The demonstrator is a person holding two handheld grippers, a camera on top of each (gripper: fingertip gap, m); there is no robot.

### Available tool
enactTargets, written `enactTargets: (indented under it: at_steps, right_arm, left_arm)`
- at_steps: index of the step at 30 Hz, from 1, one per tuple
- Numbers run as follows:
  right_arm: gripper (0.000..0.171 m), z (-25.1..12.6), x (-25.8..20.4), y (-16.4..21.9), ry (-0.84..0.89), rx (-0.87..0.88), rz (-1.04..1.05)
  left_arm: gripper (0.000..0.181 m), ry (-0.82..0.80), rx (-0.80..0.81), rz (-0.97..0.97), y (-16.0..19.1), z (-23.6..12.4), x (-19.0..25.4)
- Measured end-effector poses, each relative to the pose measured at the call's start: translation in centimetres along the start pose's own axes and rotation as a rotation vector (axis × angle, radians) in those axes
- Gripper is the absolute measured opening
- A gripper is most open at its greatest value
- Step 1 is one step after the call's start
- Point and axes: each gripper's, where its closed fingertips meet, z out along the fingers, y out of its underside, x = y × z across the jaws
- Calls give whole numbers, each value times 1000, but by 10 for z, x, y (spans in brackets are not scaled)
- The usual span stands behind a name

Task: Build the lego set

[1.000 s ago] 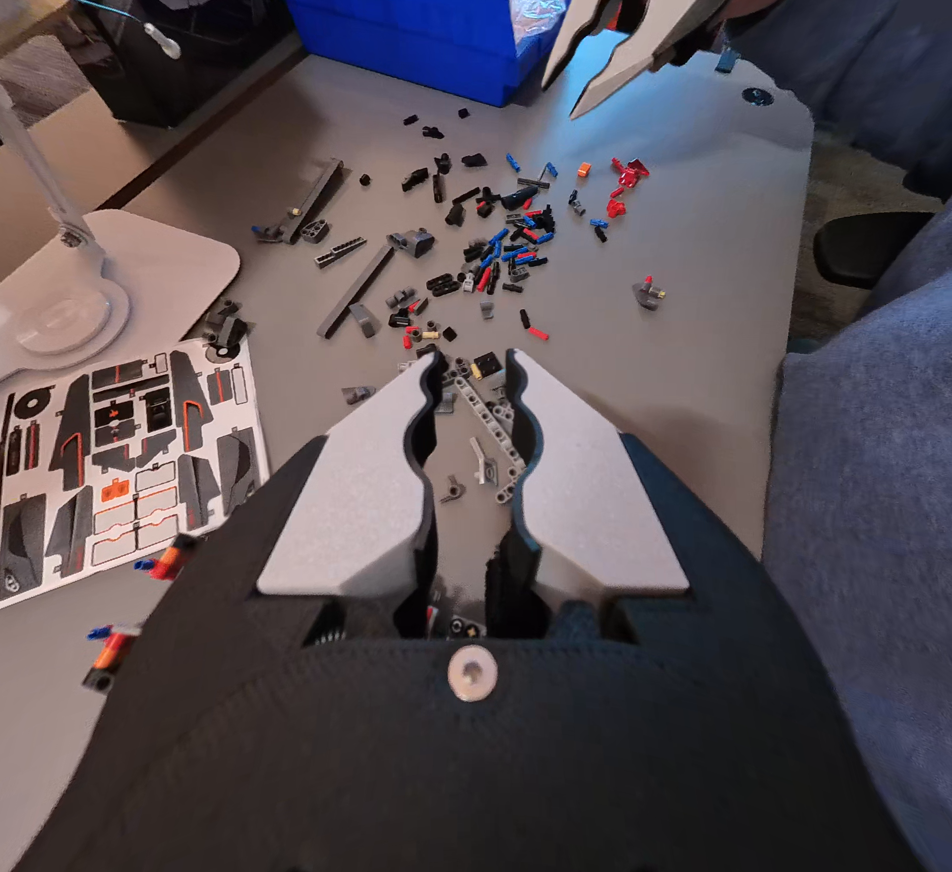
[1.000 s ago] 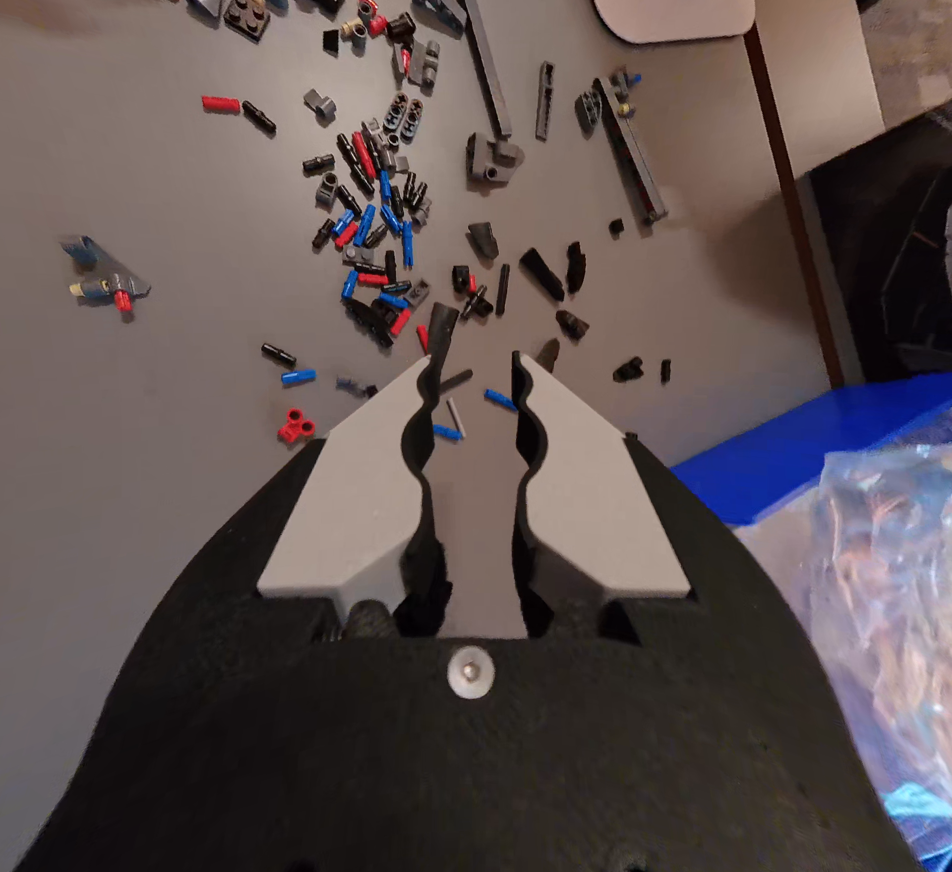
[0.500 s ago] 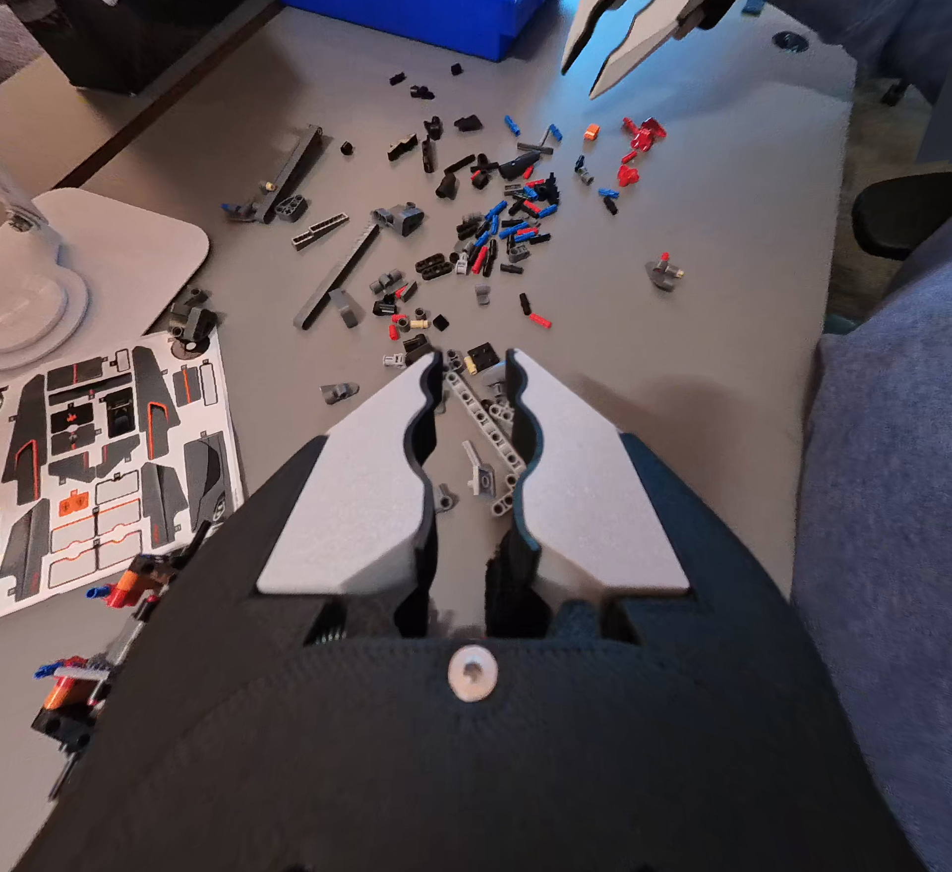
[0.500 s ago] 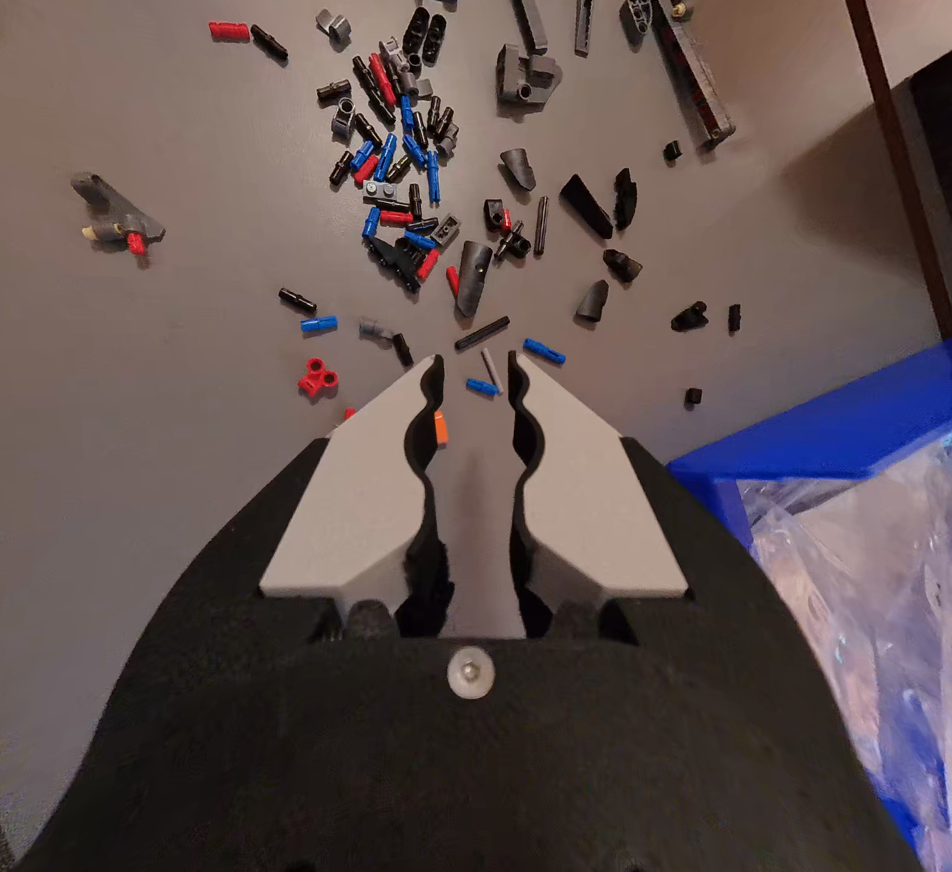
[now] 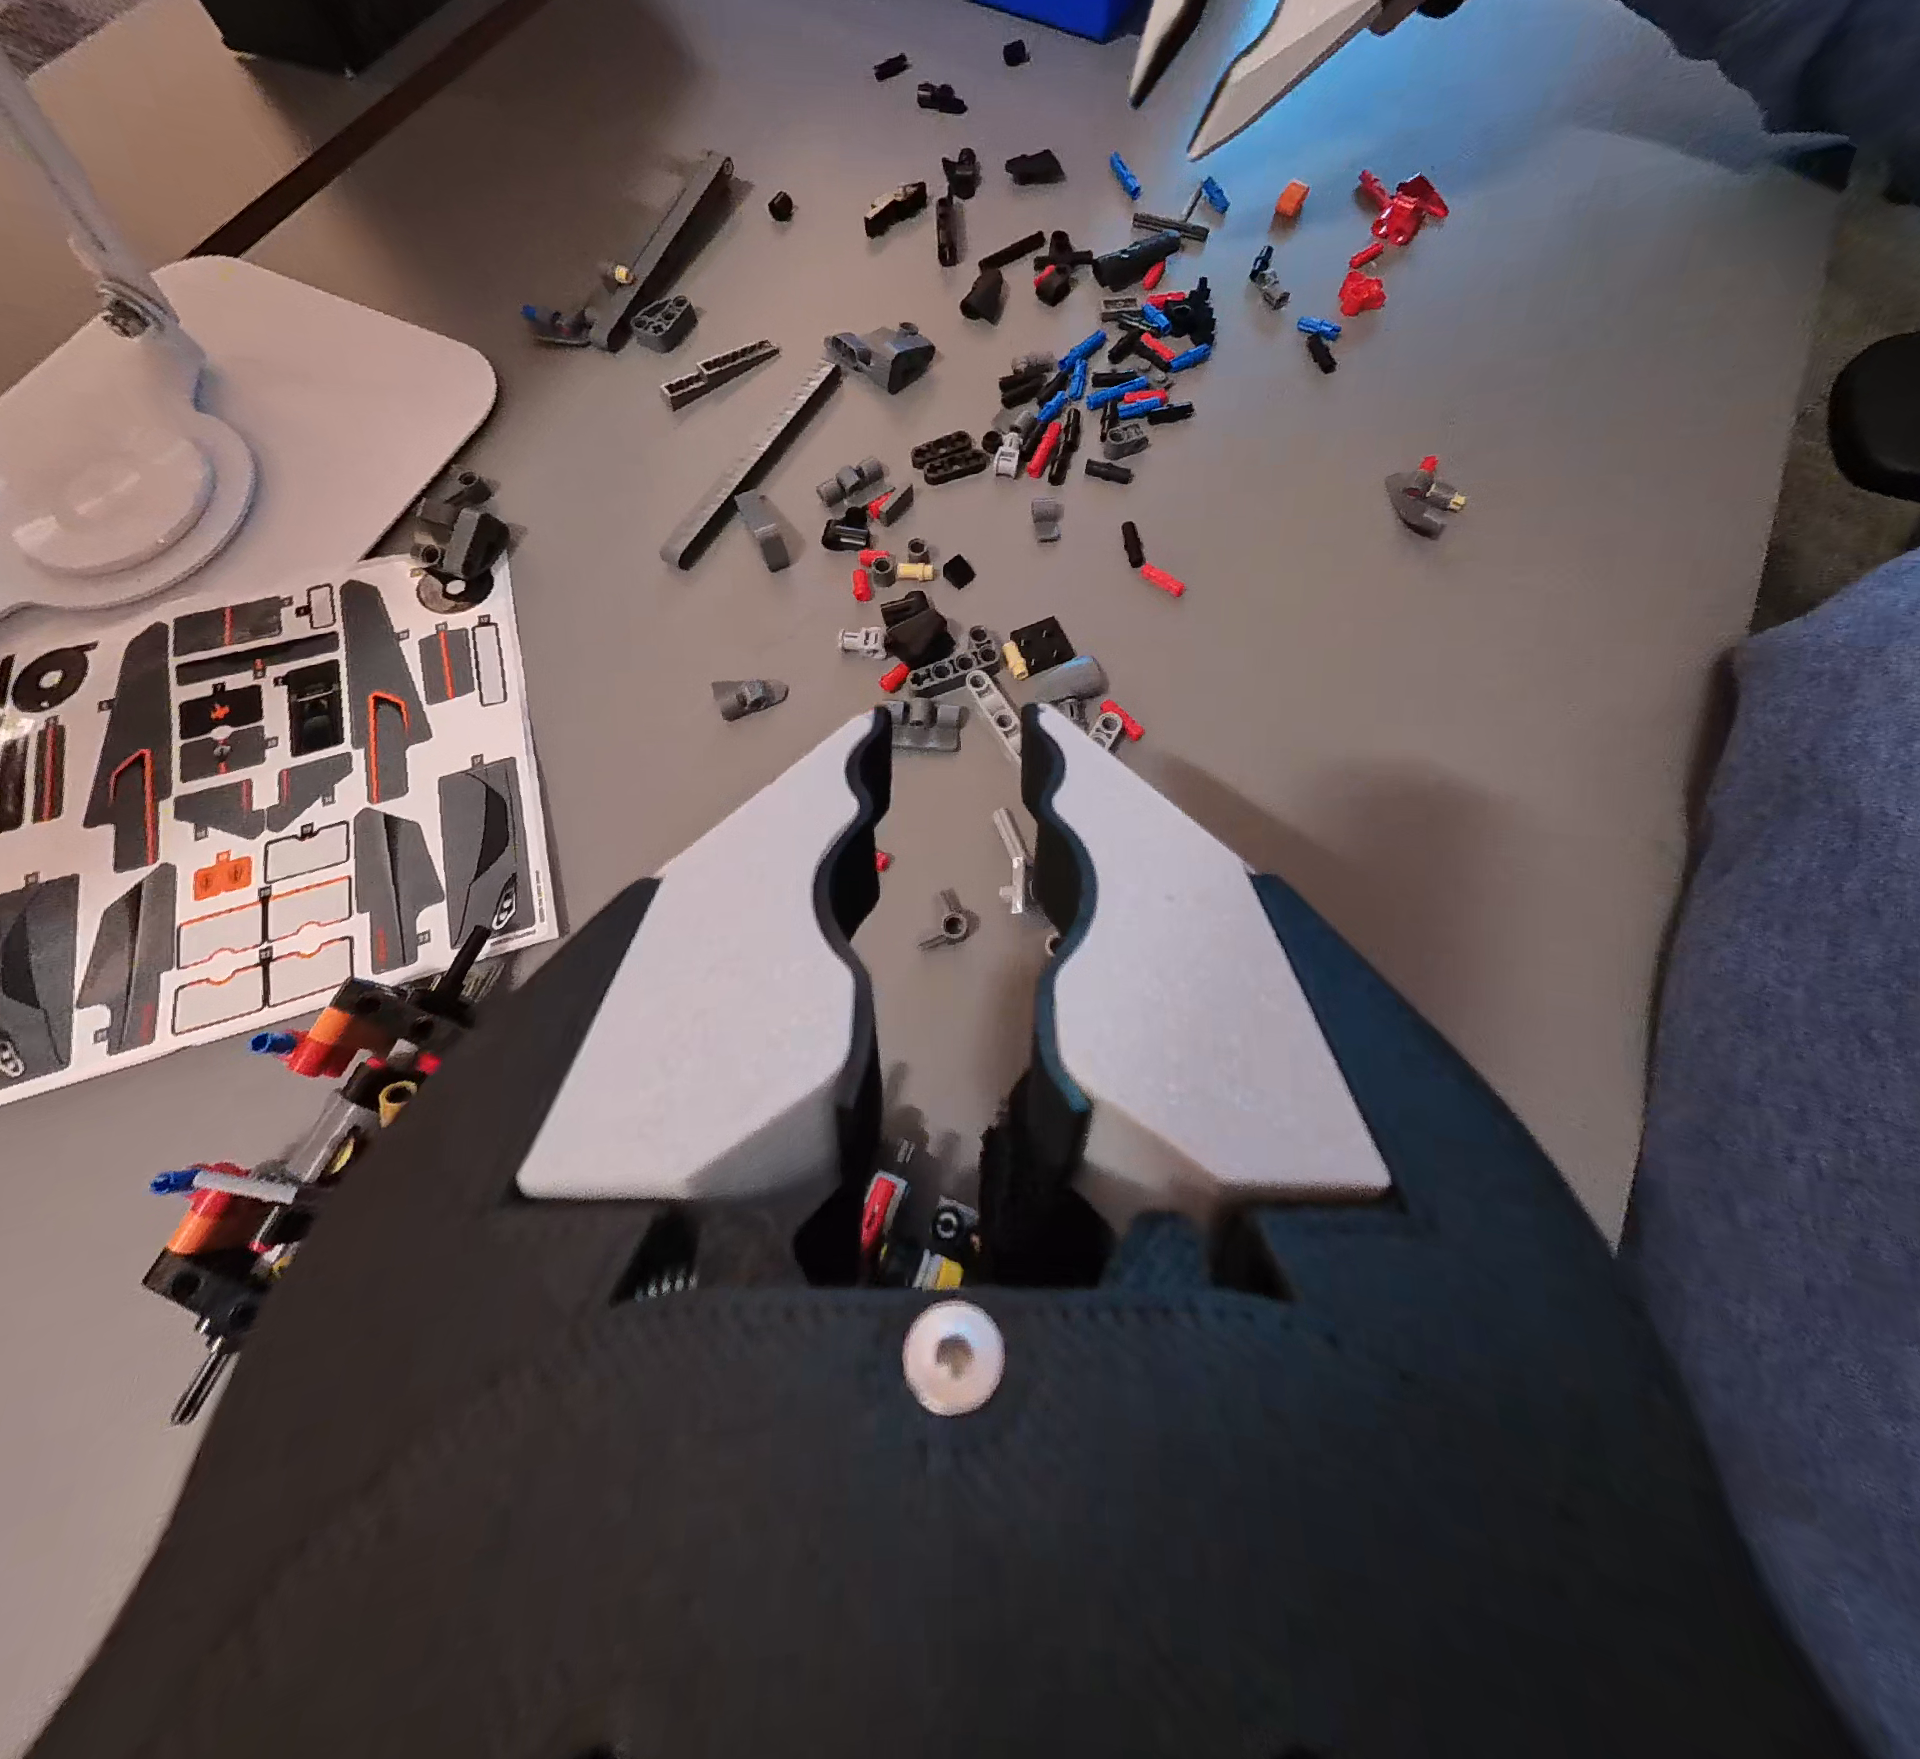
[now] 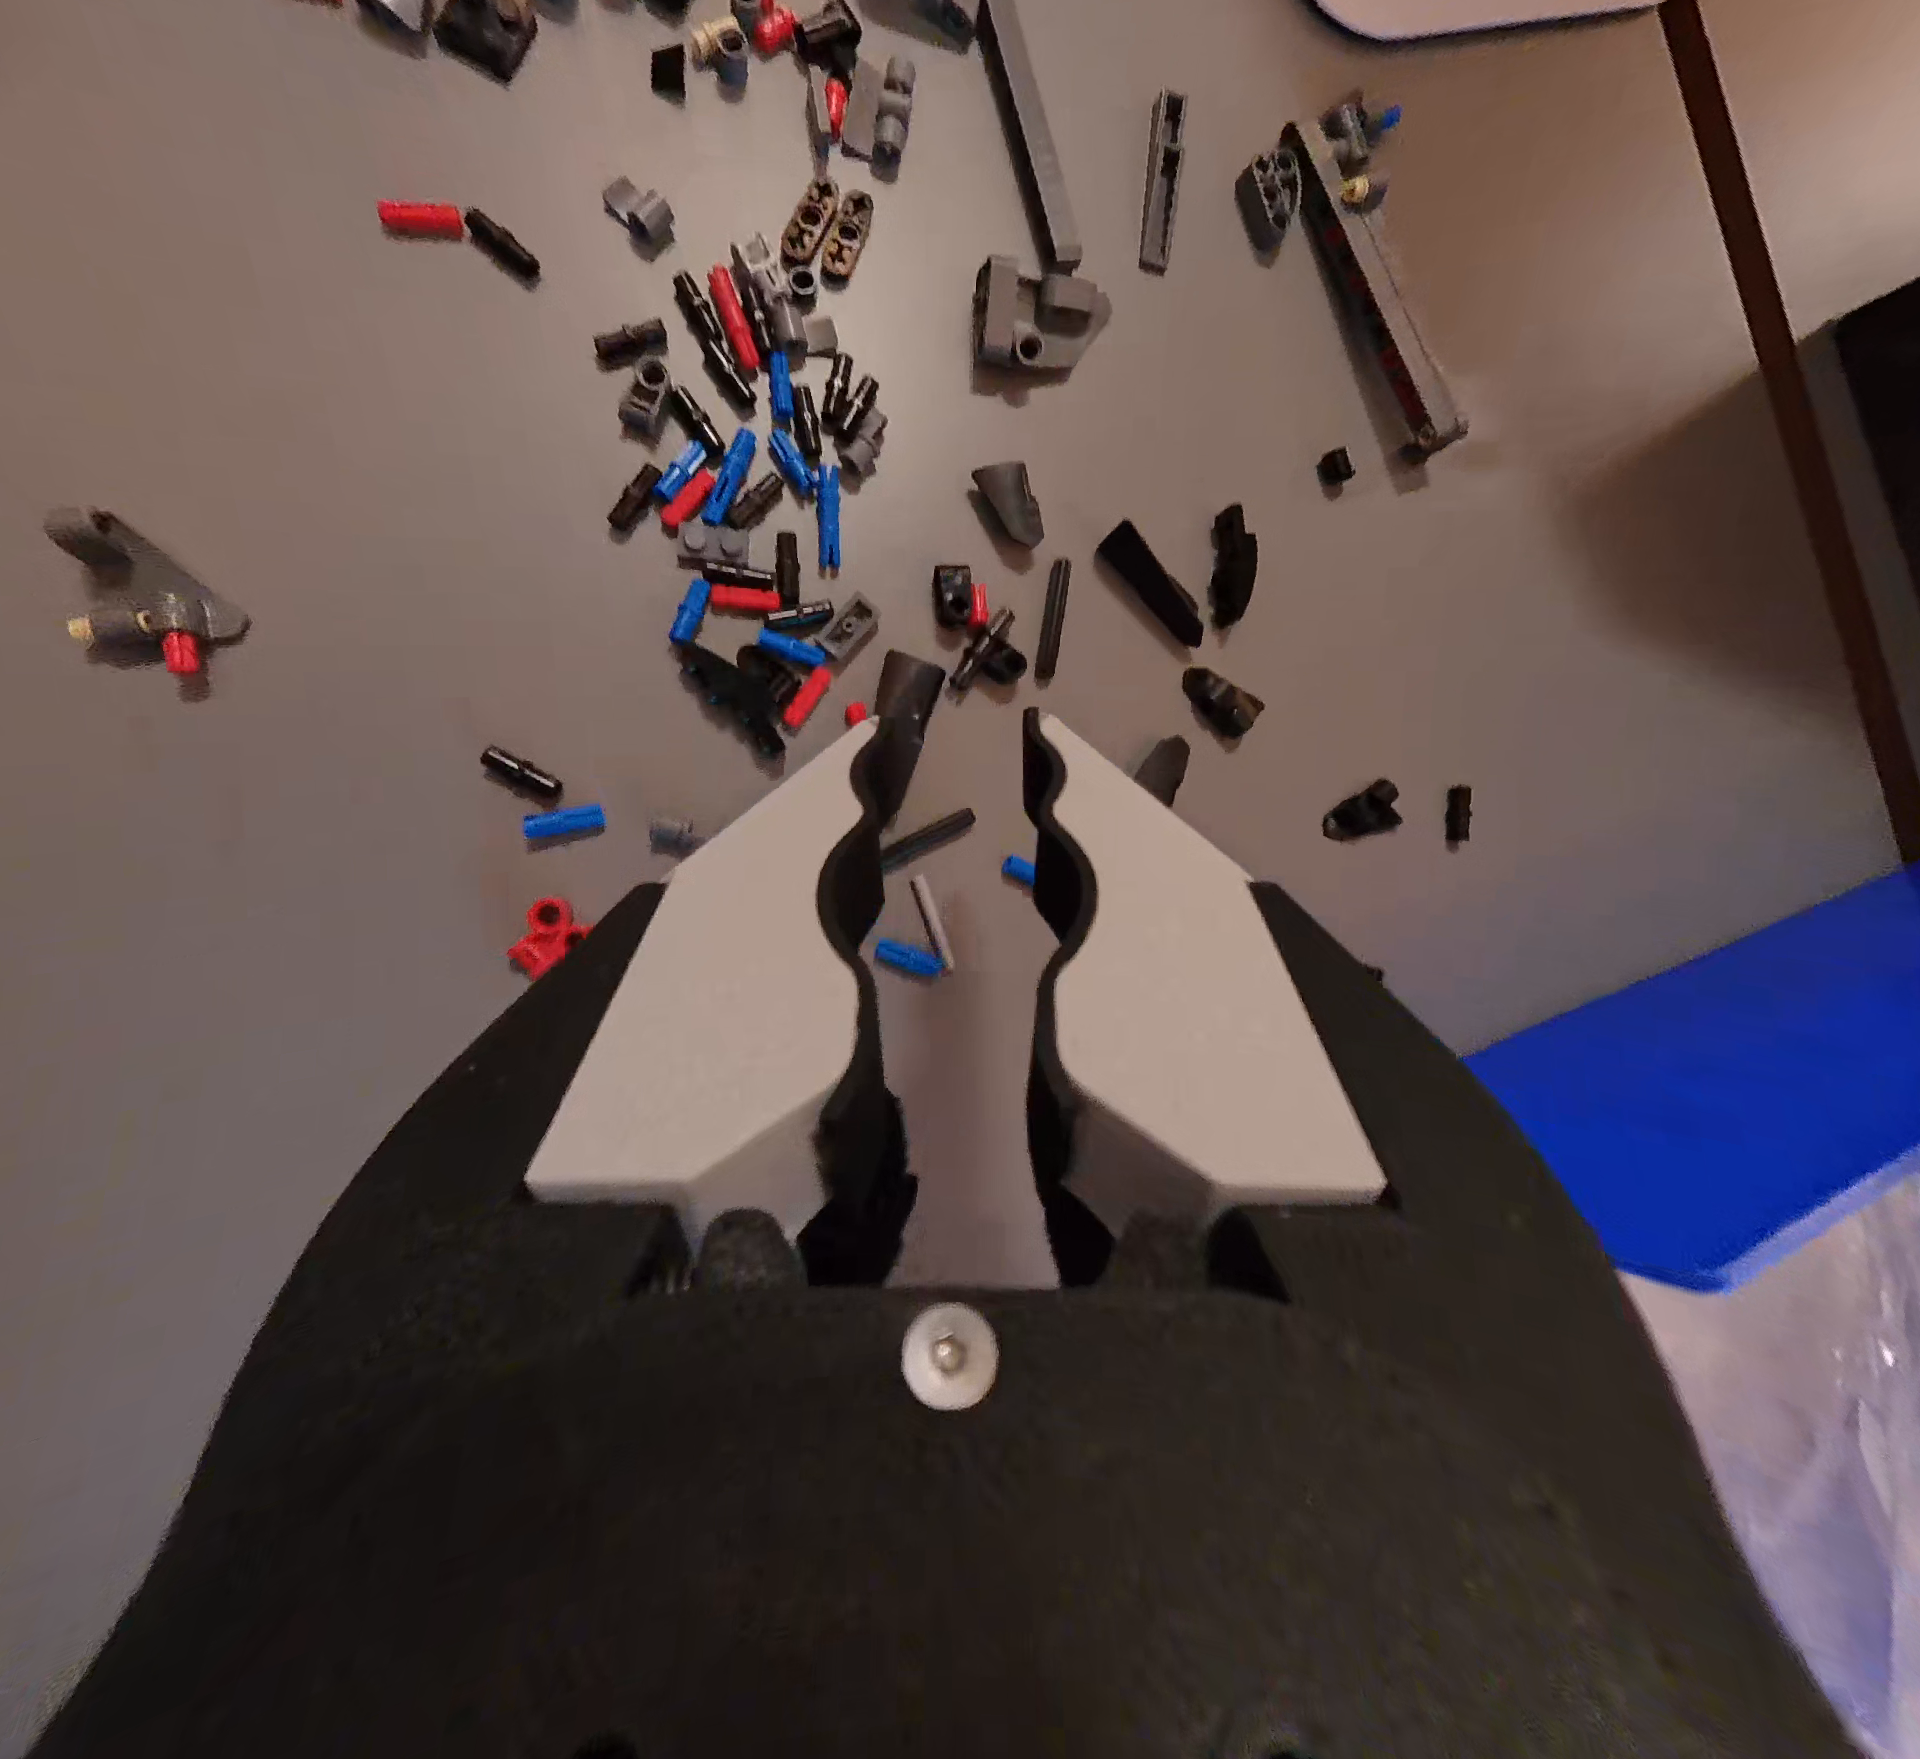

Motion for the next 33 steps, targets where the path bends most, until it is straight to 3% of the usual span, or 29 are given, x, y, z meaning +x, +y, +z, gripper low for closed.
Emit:
enactTargets:
  at_steps: [21,33]
  right_arm:
    - [21,44,-22,-71,-109,135,-145]
    - [20,45,-14,-70,-103,199,-107]
  left_arm:
    - [24,-75,6,3,7,-7,-21]
    - [23,-132,17,24,0,-18,-35]
